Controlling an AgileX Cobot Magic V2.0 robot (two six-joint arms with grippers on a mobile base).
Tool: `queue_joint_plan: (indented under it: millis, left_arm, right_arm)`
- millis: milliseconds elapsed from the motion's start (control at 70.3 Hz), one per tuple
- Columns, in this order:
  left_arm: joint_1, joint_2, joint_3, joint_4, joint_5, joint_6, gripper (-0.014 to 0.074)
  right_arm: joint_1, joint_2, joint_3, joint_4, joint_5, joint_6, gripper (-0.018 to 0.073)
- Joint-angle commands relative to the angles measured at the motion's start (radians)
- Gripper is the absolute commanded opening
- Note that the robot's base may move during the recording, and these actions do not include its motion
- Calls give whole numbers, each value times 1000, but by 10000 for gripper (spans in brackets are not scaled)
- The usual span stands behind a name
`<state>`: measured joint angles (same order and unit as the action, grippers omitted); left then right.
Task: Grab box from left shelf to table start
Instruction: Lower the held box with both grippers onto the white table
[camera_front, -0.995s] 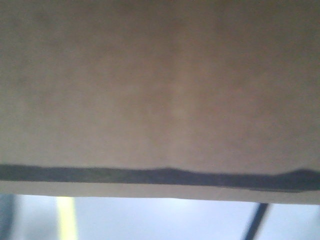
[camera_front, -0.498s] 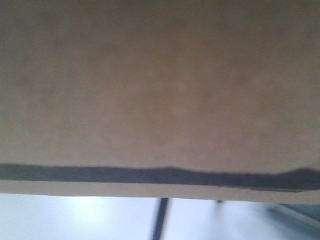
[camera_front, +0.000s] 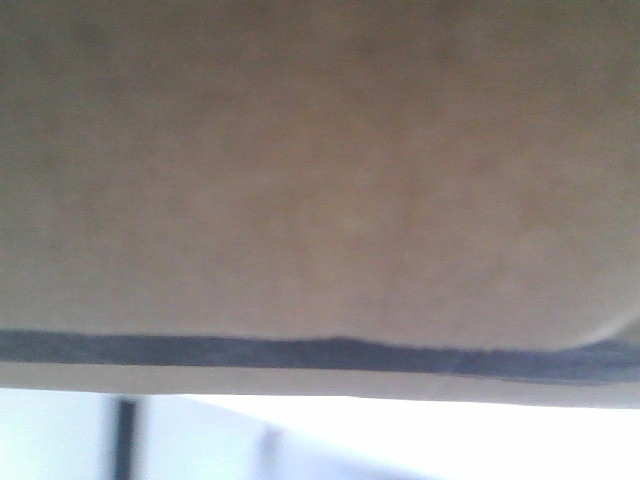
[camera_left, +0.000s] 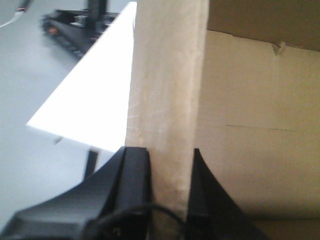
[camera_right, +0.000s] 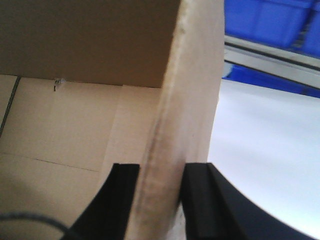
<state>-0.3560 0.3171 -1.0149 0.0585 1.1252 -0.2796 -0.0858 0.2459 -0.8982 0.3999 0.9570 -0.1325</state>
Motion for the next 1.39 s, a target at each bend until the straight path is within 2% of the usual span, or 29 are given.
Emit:
queue_joint_plan:
  millis: [0, 1379]
  left_arm:
    - [-5, 3, -42, 12, -187, -41, -90]
    - [-14, 3, -42, 12, -187, -41, -90]
  right_arm:
    - [-8, 19, -27, -72, -139, -18, 58]
    - [-5, 19, -27, -71, -139, -18, 58]
